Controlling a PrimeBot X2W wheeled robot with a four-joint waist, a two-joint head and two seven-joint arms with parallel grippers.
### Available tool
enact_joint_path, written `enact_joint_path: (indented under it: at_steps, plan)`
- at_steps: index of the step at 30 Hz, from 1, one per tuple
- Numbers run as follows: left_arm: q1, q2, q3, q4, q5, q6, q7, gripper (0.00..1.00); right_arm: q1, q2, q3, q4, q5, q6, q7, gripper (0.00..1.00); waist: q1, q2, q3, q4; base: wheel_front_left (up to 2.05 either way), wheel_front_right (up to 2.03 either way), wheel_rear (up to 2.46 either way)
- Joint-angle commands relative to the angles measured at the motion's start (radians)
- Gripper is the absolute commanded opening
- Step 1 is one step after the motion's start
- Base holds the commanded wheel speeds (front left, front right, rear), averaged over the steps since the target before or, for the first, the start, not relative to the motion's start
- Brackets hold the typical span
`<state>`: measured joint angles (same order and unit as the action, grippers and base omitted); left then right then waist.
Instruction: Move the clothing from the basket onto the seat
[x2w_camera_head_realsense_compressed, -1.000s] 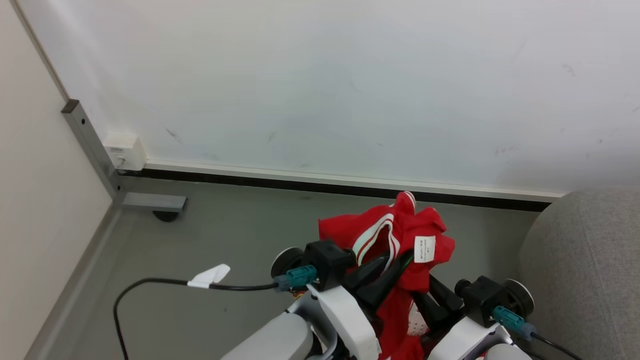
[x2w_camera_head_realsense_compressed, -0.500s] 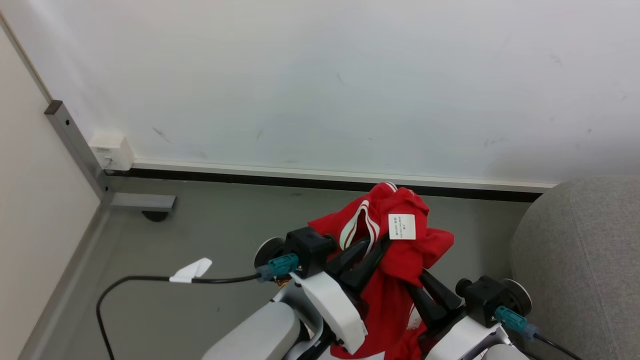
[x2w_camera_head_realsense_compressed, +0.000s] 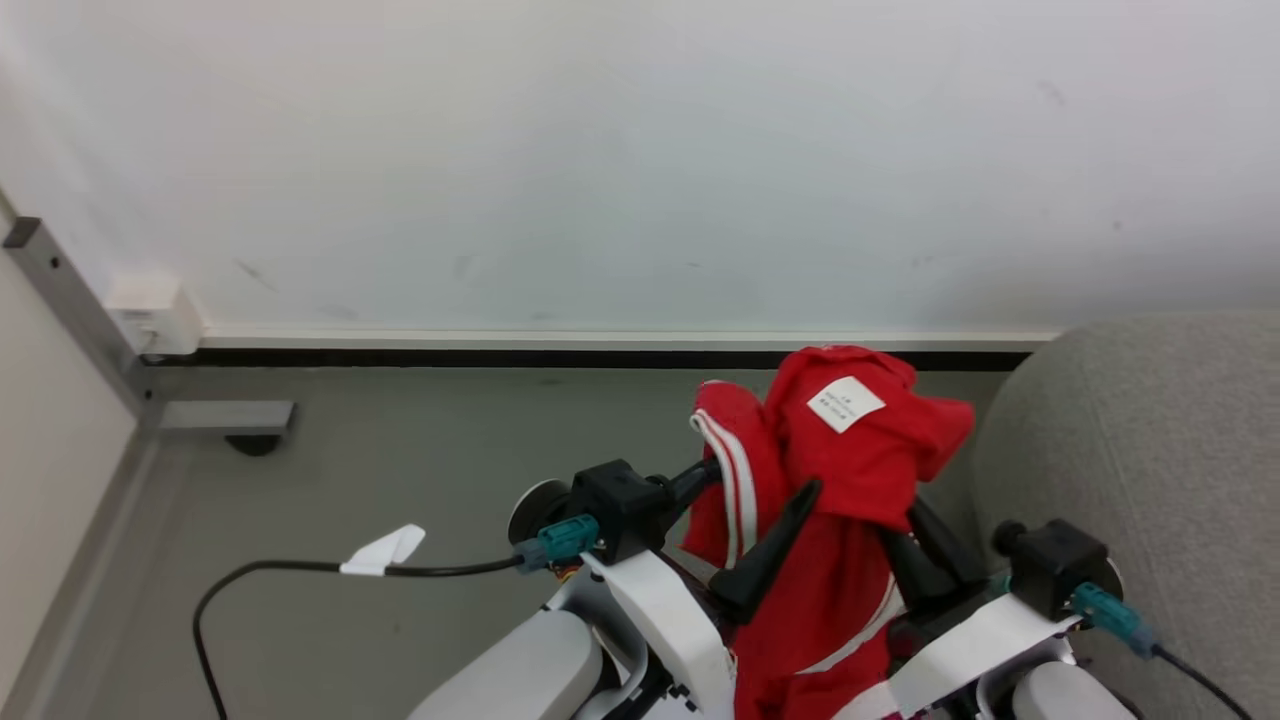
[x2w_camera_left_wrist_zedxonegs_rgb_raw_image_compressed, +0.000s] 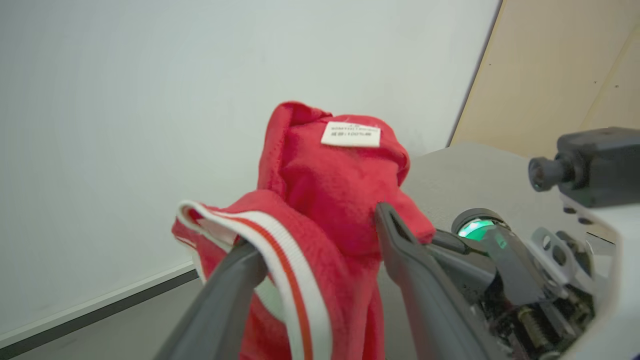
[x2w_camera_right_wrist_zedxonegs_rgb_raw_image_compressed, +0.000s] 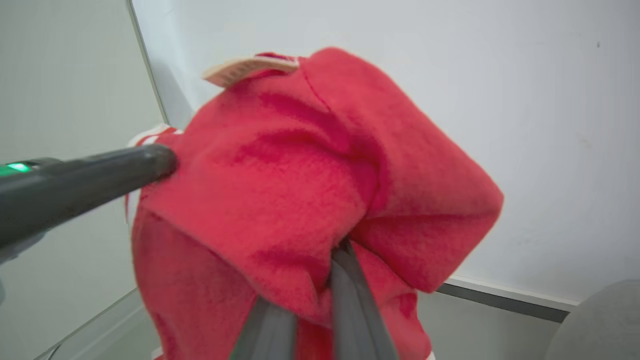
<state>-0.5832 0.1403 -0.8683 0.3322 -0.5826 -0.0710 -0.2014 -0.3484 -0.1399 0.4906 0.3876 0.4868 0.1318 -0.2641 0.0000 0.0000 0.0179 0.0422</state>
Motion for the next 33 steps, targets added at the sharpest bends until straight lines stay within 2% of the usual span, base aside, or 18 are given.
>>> enact_joint_path:
  at_steps: [1,6,17,26,33]
  plan:
    - [0.01,0.006,0.001,-0.003,-0.007,0.001,-0.001,1.0,0.006,-0.007,-0.011,-0.006,0.007,-0.002,0.0,0.0,0.0,0.0,0.01,-0.022,0.0,0.0,0.0]
    - [0.017,0.01,-0.014,-0.004,-0.003,-0.003,-0.002,1.0,0.007,-0.015,-0.086,-0.033,0.025,-0.002,0.0,0.0,0.0,0.0,0.029,-0.096,0.0,0.0,0.0]
    - [0.005,0.02,-0.033,-0.014,0.025,-0.005,-0.025,1.0,0.016,-0.056,-0.243,-0.111,-0.019,-0.002,0.0,0.0,0.0,0.0,0.062,-0.275,0.0,0.0,0.0]
    - [-0.008,0.026,-0.042,-0.014,0.052,-0.012,-0.048,1.0,0.049,-0.064,-0.305,-0.154,-0.037,-0.002,0.0,0.0,0.0,0.0,0.083,-0.389,0.0,0.0,0.0]
    - [-0.013,0.026,-0.046,-0.001,0.064,-0.014,-0.055,1.0,0.067,-0.062,-0.32,-0.172,-0.039,-0.002,0.0,0.0,0.0,0.0,0.088,-0.438,0.0,0.0,0.0]
